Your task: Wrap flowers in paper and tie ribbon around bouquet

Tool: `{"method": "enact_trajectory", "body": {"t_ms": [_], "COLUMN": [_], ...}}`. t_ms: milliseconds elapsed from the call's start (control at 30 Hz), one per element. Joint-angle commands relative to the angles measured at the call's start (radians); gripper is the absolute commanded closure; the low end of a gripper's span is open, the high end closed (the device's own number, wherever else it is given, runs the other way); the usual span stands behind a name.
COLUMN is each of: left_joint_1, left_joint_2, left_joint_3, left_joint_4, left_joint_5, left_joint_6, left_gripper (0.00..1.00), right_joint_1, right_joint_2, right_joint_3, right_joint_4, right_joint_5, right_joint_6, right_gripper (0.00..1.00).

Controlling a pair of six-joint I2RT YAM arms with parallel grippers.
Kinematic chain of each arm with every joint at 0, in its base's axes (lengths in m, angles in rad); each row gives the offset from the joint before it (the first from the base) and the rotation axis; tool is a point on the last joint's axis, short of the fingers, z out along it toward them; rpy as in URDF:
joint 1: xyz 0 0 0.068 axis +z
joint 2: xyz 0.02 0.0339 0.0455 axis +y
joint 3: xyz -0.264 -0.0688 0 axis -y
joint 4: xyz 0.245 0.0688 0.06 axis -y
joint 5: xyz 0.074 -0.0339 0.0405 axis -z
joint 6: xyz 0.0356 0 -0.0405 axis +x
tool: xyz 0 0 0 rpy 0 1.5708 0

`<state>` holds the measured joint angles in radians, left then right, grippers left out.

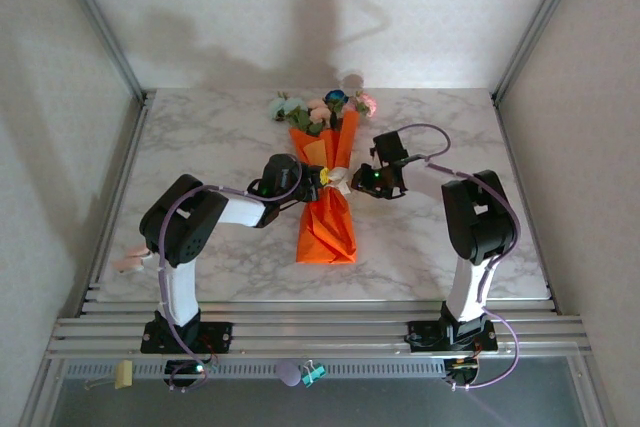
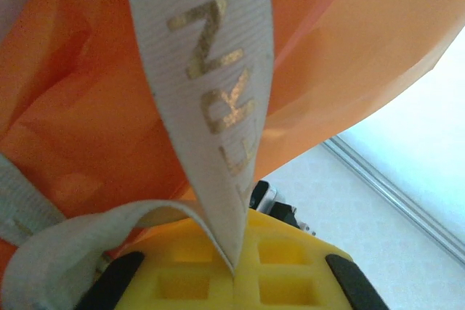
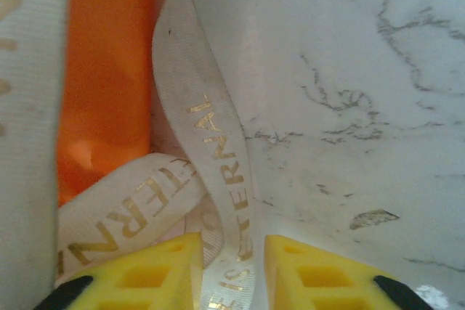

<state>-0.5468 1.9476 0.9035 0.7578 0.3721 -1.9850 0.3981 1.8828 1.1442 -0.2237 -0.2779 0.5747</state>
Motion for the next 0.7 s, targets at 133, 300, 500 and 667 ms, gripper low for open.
{"method": "enact_trajectory", "body": {"t_ms": [133, 300, 500, 667], "left_joint_1": [0.01, 0.013, 0.014, 0.015], "left_joint_2": [0.008, 0.007, 0.012, 0.024], "left_joint_3": [0.021, 0.025, 0.033, 0.048], "left_joint_4": [-0.011, -0.017, -0.027, -0.033], "left_joint_5": [0.02, 0.023, 0.028, 0.033], "left_joint_6": [0.005, 0.009, 0.014, 0.023], "left_gripper": [1.0, 1.0, 1.0, 1.0], "right_joint_1": [0.022, 0.026, 0.073, 0.126], "right_joint_2": [0.009, -0.041, -0.206, -0.263], "right_joint_3": [0.026, 0.007, -0.015, 0.028], "right_joint_4": [0.046, 0.029, 0.004, -0.031], "right_joint_5": [-0.017, 0.047, 0.171, 0.195], "right_joint_6": [0.047, 0.032, -0.07, -0.144], "right_gripper": [0.85, 1.0, 1.0, 1.0]}}
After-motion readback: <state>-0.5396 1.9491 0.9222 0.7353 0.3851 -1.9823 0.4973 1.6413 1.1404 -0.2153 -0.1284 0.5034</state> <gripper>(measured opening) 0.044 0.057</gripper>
